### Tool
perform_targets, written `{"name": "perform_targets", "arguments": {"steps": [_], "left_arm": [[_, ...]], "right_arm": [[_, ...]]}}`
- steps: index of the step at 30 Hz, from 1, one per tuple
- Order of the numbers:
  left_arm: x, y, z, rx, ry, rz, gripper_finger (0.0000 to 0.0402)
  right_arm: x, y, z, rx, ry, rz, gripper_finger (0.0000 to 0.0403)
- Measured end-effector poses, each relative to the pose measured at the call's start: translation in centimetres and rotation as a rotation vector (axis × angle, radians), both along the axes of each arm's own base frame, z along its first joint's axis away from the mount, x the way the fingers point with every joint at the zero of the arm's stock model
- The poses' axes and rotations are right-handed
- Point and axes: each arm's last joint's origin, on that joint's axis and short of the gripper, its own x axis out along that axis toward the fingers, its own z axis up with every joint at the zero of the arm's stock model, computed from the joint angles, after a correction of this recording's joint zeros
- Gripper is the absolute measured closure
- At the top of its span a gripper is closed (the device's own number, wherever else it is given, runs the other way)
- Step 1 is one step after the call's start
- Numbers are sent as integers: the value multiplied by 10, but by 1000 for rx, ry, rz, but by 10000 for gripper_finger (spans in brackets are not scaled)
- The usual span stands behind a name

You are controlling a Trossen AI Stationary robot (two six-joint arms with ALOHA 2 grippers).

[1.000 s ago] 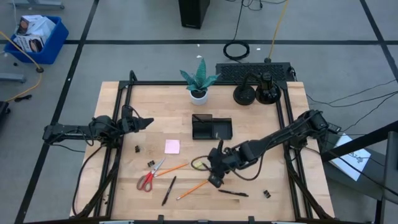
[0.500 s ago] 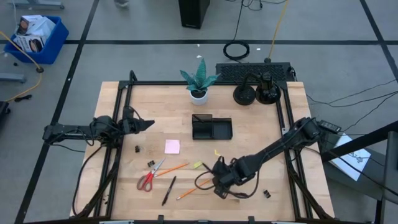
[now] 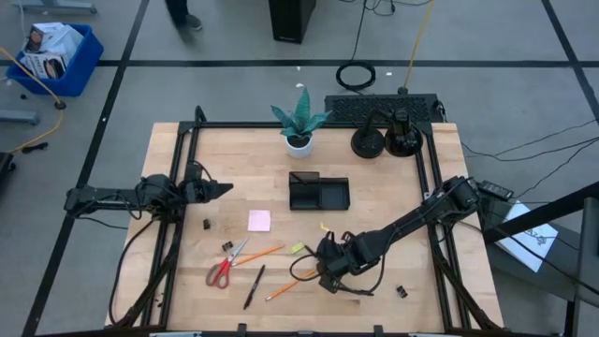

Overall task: Pick and place office supplies into organizer
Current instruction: Put the black pen into the black desk organizer

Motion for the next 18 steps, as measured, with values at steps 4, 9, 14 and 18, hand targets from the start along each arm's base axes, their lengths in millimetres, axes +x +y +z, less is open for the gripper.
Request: {"name": "perform_targets", "arguments": {"steps": [4, 9, 14, 18], "left_arm": [[0, 0, 0, 1, 1, -1, 316], [0, 0, 0, 11, 2, 0, 316], [0, 0, 0, 26, 4, 2, 316], [0, 0, -1, 29, 11, 2, 316]], "right_arm": [[-2, 0, -7, 24, -9, -25, 285], [-2, -1, -8, 19, -6, -22, 281], [0, -3, -11, 19, 3, 14, 272], [4, 0, -23, 49, 26, 23, 263]]}}
